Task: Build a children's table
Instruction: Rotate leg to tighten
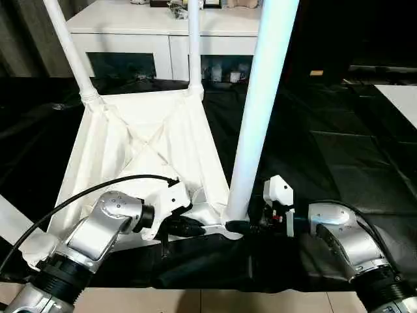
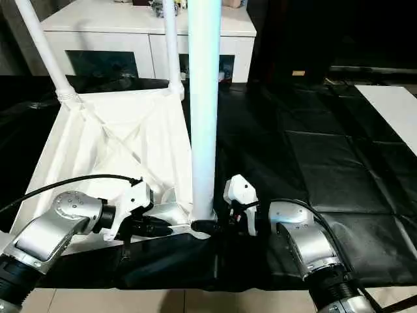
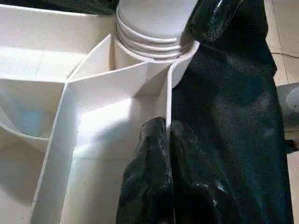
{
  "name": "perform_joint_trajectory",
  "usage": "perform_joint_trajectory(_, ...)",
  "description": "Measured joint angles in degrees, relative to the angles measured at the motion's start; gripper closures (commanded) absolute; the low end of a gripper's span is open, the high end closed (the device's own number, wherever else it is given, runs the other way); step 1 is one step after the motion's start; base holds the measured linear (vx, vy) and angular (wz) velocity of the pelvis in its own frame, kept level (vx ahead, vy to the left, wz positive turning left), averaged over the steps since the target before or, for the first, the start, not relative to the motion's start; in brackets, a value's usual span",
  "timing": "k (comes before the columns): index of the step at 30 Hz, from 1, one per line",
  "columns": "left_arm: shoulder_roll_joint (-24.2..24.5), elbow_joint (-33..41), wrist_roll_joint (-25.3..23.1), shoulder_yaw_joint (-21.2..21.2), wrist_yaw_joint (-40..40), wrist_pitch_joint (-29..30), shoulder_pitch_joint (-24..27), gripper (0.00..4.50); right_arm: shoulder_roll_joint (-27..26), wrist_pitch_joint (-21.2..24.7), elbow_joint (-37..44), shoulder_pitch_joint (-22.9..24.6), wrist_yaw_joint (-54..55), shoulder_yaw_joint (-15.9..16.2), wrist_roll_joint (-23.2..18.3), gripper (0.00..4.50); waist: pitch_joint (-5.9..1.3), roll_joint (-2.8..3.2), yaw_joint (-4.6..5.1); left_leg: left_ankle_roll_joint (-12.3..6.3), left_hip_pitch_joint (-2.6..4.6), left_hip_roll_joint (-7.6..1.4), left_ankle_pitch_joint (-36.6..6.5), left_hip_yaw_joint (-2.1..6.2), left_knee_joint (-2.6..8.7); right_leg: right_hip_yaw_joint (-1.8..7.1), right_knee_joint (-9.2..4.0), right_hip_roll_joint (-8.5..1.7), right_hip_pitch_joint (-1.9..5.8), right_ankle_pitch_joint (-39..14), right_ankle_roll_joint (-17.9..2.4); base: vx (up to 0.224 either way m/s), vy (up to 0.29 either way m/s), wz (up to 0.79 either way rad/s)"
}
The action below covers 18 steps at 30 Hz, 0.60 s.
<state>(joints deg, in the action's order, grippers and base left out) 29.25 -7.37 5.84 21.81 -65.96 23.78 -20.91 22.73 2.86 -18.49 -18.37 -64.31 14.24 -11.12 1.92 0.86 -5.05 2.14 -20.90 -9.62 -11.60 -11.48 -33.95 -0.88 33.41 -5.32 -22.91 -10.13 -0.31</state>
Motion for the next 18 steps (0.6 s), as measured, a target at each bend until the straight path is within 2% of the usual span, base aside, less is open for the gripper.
perform_joint_trajectory(5, -0.08, 0.0, 0.0, 0.02, -0.03, -0.01, 0.0, 4.5, 0.23, 0.52, -0.05, 0.06, -0.52, 0.4, 0.18, 1.25, -0.01, -0.01, -0.07, 0.0, -0.02, 0.0, 0.0, 0.0, -0.01, -0.01, 0.0, -0.01, 0.0, 0.0, 0.0, 0.0, 0.0, 0.0)
perform_joint_trajectory(6, -0.08, 0.0, 0.0, 0.02, -0.03, -0.01, 0.0, 4.5, 0.21, 0.82, -0.05, 0.06, -0.52, 0.35, 0.04, 0.95, -0.01, -0.01, -0.07, 0.0, -0.02, 0.0, 0.0, 0.0, -0.01, -0.01, 0.0, -0.01, 0.0, 0.0, 0.0, 0.0, 0.0, 0.0)
perform_joint_trajectory(10, -0.06, 0.0, -0.01, -0.01, -0.03, -0.02, 0.0, 4.5, 0.21, 1.35, -0.52, 0.11, -0.01, 0.4, 0.4, 0.76, -0.01, -0.01, -0.05, 0.0, -0.03, 0.0, 0.0, 0.0, -0.01, 0.0, 0.0, -0.01, -0.01, 0.0, 0.0, 0.0, 0.0, 0.0)
perform_joint_trajectory(18, -0.07, 0.0, -0.04, 0.0, -0.03, -0.04, 0.0, 4.5, 0.18, -0.05, -1.41, 0.11, 0.79, 0.56, 1.86, 0.76, -0.01, -0.01, -0.04, 0.0, -0.02, 0.0, 0.0, 0.0, -0.02, -0.01, 0.01, -0.01, -0.01, 0.0, 0.0, 0.0, 0.0, 0.0)
